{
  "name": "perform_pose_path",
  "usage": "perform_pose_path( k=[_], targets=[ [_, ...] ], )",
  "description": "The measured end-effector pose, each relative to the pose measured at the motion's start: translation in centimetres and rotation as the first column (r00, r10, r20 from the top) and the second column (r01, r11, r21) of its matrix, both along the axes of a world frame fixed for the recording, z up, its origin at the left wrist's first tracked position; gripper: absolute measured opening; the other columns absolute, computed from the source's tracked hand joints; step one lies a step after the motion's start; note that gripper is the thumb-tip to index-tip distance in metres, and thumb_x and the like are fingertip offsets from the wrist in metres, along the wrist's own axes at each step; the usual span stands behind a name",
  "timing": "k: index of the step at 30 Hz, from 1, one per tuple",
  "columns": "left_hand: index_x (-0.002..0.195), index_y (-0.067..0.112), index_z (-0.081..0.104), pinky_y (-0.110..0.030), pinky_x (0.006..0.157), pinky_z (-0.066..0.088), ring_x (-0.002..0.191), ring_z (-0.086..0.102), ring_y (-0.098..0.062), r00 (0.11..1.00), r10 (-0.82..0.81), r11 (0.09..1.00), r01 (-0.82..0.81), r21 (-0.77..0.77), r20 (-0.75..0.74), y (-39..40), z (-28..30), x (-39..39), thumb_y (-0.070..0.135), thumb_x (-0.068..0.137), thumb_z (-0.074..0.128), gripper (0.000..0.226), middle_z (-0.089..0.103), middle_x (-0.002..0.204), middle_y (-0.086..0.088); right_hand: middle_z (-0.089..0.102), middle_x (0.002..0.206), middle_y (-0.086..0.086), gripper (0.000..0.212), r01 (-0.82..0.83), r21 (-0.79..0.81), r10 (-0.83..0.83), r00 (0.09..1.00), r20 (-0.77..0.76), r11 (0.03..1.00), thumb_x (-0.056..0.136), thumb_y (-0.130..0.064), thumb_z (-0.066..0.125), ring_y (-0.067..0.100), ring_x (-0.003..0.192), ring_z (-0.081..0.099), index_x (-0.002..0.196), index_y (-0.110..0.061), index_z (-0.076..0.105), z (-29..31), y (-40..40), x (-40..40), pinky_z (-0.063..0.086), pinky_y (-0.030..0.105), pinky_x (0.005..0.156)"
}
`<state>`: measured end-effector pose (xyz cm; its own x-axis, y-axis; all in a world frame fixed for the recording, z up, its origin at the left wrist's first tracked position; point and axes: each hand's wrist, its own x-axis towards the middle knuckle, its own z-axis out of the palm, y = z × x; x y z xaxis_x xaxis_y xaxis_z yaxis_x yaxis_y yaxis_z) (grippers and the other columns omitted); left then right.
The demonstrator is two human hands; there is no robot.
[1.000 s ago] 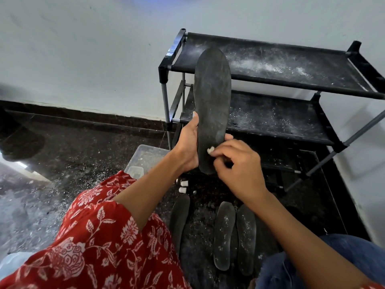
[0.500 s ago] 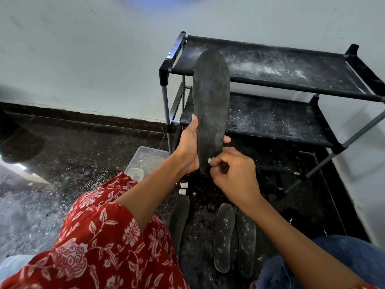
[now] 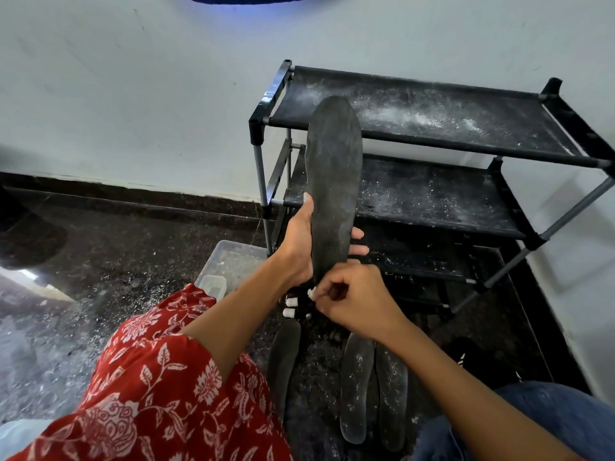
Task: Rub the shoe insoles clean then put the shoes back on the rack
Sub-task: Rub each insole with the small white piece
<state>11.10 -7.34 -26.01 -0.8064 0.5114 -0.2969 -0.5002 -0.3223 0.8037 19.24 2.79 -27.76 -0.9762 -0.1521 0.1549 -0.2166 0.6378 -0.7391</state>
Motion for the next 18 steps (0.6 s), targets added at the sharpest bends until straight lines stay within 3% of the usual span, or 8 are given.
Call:
perform_pose_path(
  k=[3, 5, 8, 11, 15, 18],
  targets=[
    [0.104, 0.005, 0.06, -0.042, 0.081, 0.053, 0.076, 0.065, -0.035, 1.0, 0.021, 1.0, -0.021, -0.011, -0.012, 0.2, 0.2, 0.1, 0.059, 0.096, 0.009, 0.075, 0.067, 0.082, -0.02, 0.066, 0.071, -0.003, 0.01, 0.079, -0.068, -0.089, 0.984, -0.154, 0.995, 0.066, -0.002, 0.068, 0.006, 0.065, 0.059, 0.067, -0.011, 0.072, 0.4, 0.2, -0.3, 0.05, 0.021, 0.063],
    [0.102, 0.005, 0.061, -0.034, 0.08, 0.052, 0.082, 0.062, -0.026, 0.999, 0.043, 0.999, -0.043, 0.0, -0.003, 0.4, 0.4, 0.2, 0.058, 0.097, 0.013, 0.072, 0.067, 0.087, -0.016, 0.066, 0.08, -0.002, 0.012, 0.204, -0.108, -0.229, 0.921, -0.316, 0.973, 0.071, -0.002, 0.066, 0.005, 0.073, 0.06, 0.076, -0.009, 0.074, 0.5, 0.8, -1.0, 0.049, 0.016, 0.069],
    [0.105, 0.006, 0.06, -0.031, 0.077, 0.051, 0.085, 0.059, -0.021, 0.999, 0.042, 0.999, -0.042, 0.016, -0.002, 0.6, 0.3, 0.4, 0.057, 0.098, 0.016, 0.068, 0.063, 0.093, -0.011, 0.066, 0.095, 0.0, 0.017, 0.294, -0.059, -0.293, 0.874, -0.388, 0.954, 0.081, 0.0, 0.064, 0.009, 0.087, 0.062, 0.094, -0.007, 0.073, 0.5, 1.6, -1.6, 0.05, 0.02, 0.081],
    [0.1, 0.006, 0.061, -0.029, 0.073, 0.054, 0.081, 0.064, -0.022, 0.999, 0.044, 0.999, -0.044, 0.0, 0.001, 0.5, 0.2, 0.4, 0.056, 0.098, 0.012, 0.07, 0.066, 0.089, -0.014, 0.068, 0.096, 0.002, 0.018, 0.256, 0.044, -0.226, 0.911, -0.346, 0.966, 0.079, 0.002, 0.065, 0.014, 0.094, 0.063, 0.092, -0.006, 0.073, 0.0, 1.4, -1.2, 0.051, 0.028, 0.088],
    [0.103, 0.004, 0.06, -0.045, 0.088, 0.049, 0.085, 0.062, -0.04, 0.999, 0.046, 0.999, -0.046, -0.021, 0.021, 0.3, -0.1, 0.4, 0.06, 0.095, 0.009, 0.075, 0.067, 0.086, -0.026, 0.067, 0.087, 0.0, 0.014, 0.193, 0.163, -0.165, 0.971, -0.171, 0.967, 0.07, -0.002, 0.065, 0.018, 0.078, 0.064, 0.079, -0.01, 0.074, -0.2, 0.5, -0.4, 0.055, 0.034, 0.075],
    [0.105, 0.004, 0.059, -0.051, 0.086, 0.049, 0.077, 0.062, -0.041, 0.997, 0.06, 0.998, -0.058, -0.029, 0.044, 0.3, -0.4, 0.4, 0.061, 0.095, 0.011, 0.075, 0.066, 0.08, -0.024, 0.067, 0.082, -0.006, 0.01, 0.156, 0.234, -0.158, 0.987, -0.012, 0.96, 0.068, -0.008, 0.066, 0.013, 0.074, 0.063, 0.072, -0.016, 0.072, -0.3, 0.4, -0.3, 0.054, 0.031, 0.072]
  ],
)
